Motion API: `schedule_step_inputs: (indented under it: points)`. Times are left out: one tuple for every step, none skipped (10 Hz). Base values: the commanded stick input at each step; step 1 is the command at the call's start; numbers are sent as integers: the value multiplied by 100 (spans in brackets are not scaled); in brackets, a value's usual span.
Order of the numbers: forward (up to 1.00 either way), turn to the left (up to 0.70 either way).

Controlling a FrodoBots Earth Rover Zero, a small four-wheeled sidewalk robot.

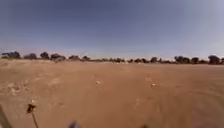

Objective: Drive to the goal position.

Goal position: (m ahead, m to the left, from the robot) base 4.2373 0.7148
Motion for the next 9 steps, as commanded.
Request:
schedule_step_inputs:
  points:
    - [70,0]
    - [70,0]
    - [70,0]
    - [70,0]
    - [70,0]
    - [70,0]
    - [70,0]
    - [70,0]
    - [70,0]
